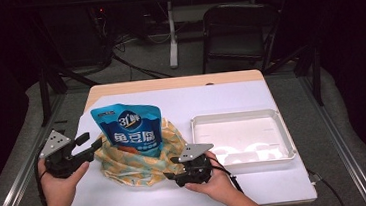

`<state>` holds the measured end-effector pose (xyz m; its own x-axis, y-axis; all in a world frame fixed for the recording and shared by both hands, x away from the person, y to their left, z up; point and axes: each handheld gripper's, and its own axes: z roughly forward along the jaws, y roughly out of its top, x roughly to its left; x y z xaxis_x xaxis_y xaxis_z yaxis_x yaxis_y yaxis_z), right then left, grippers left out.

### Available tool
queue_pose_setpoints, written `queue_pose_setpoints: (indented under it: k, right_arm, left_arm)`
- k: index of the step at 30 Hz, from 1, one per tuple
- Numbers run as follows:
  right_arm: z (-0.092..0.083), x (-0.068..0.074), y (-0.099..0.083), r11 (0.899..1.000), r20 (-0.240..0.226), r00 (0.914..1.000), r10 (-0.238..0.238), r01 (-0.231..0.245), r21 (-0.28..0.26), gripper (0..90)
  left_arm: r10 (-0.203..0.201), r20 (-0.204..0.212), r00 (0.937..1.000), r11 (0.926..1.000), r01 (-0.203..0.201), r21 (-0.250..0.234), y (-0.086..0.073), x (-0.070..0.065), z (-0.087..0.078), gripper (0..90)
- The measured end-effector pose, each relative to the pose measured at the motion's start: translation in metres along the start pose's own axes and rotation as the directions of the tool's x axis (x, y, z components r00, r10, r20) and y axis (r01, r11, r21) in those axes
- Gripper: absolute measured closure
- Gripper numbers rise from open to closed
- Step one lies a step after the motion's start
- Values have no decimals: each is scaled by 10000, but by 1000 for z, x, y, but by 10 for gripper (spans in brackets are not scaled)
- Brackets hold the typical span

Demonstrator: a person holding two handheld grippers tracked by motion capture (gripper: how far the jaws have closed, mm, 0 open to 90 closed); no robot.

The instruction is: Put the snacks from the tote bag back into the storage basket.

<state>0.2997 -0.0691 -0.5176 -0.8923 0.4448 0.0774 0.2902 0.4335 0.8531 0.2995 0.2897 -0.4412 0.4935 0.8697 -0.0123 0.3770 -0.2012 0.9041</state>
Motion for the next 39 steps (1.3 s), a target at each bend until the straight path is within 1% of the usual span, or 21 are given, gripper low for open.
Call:
queue_pose_setpoints:
  k: [3,4,8,9,10,13,17,20,23,27,28,31,33,36,39]
  right_arm:
    - [-3,-1,1,10000,87,9999,-63,63,1,456]
    - [-3,-1,2,9999,95,10000,6,-5,-106,456]
    - [-12,-5,6,9996,275,9996,82,-74,-277,456]
    - [-14,-5,8,9992,338,9993,128,-115,-387,457]
    - [-15,-6,10,9985,303,9994,179,-163,-522,456]
    - [-22,-7,17,9965,391,9990,222,-190,-809,456]
    - [-27,-9,25,9949,554,9982,221,-166,-994,456]
    - [-30,-11,31,9949,687,9975,174,-105,-1006,456]
    - [-32,-13,37,9942,804,9966,203,-116,-1070,462]
    - [-33,-16,44,9936,1014,9946,234,-119,-1120,479]
    - [-33,-16,46,9937,1031,9944,219,-103,-1113,484]
    - [-32,-18,49,9942,1104,9936,236,-117,-1069,506]
    - [-31,-19,51,9943,1141,9931,263,-142,-1057,518]
    - [-30,-20,55,9952,1430,9895,210,-71,-976,535]
    - [-29,-22,59,9936,1697,9849,327,-136,-1126,571]
  left_arm:
    - [44,174,9998,10000,-43,-72,3,-2,-1,478]
    - [109,186,9998,9999,-107,-126,4,-3,-1,472]
    - [180,473,9987,9998,-178,-58,7,-5,2,467]
    - [158,563,9983,9999,-157,-25,7,-6,3,468]
    - [124,675,9976,9999,-125,12,7,-6,4,468]
    - [51,845,9964,9999,-61,109,8,-8,8,468]
    - [-85,1070,9942,9999,72,128,9,-8,12,470]
    - [-79,1075,9942,10000,75,34,9,-8,14,473]
    - [-173,1096,9938,9998,177,-25,9,-6,17,480]
    - [-249,1117,9934,9997,252,-15,10,-4,20,519]
    - [-217,1094,9938,9997,208,88,10,-3,21,529]
    - [-232,1012,9946,9997,222,107,10,-1,24,566]
    - [-316,992,9946,9995,310,69,10,0,25,578]
    - [-371,980,9945,9993,370,20,11,1,26,621]
    - [-367,924,9950,9993,367,17,11,1,28,661]
